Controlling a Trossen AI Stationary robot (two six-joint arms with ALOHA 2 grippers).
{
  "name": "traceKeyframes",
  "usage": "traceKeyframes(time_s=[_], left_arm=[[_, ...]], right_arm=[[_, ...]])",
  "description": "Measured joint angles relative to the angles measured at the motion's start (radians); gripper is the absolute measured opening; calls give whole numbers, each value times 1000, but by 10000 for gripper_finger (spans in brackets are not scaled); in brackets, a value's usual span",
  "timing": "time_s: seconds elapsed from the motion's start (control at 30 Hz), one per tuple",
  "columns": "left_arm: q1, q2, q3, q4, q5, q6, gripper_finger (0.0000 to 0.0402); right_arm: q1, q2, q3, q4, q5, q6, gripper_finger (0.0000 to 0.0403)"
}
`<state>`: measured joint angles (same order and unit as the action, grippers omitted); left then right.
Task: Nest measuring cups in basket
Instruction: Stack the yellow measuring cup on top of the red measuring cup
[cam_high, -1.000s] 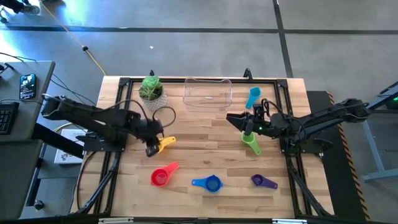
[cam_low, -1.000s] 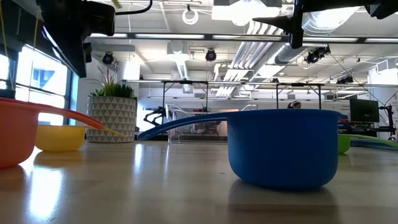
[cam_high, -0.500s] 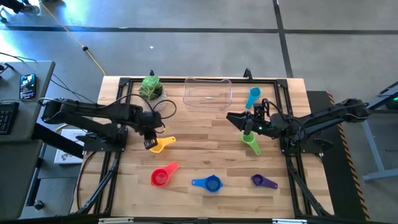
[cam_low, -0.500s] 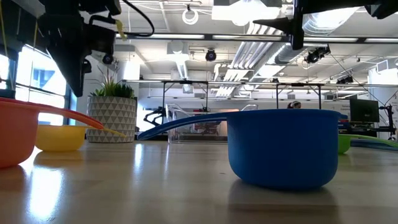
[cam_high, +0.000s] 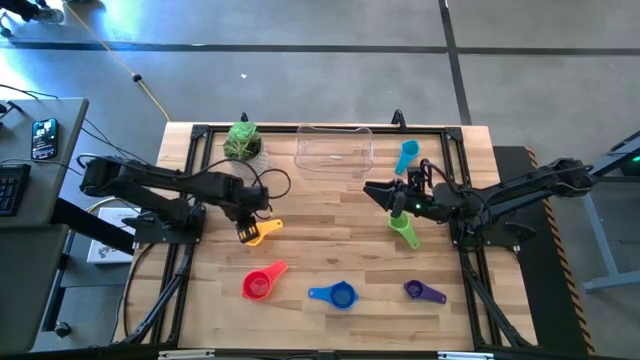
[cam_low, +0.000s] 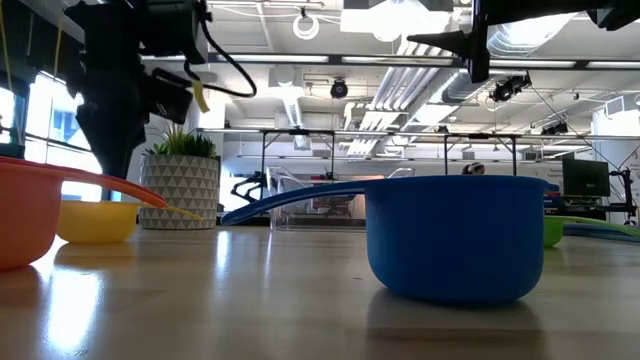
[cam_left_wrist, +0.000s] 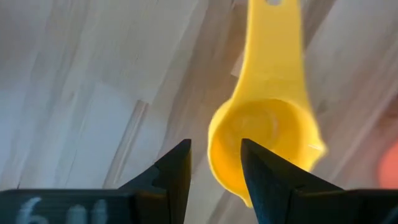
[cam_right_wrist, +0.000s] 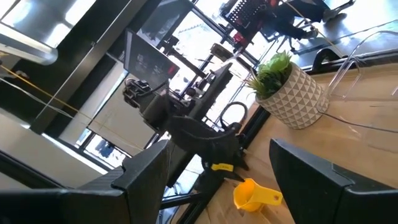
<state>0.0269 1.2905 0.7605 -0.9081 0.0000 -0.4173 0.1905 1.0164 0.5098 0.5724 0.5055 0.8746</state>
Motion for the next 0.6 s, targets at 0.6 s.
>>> traceKeyframes(time_s=[0.6], left_arm=[[0,152,-1,41,-38,-8,118]], right_arm=[[0,0,0,-8,1,15,266]])
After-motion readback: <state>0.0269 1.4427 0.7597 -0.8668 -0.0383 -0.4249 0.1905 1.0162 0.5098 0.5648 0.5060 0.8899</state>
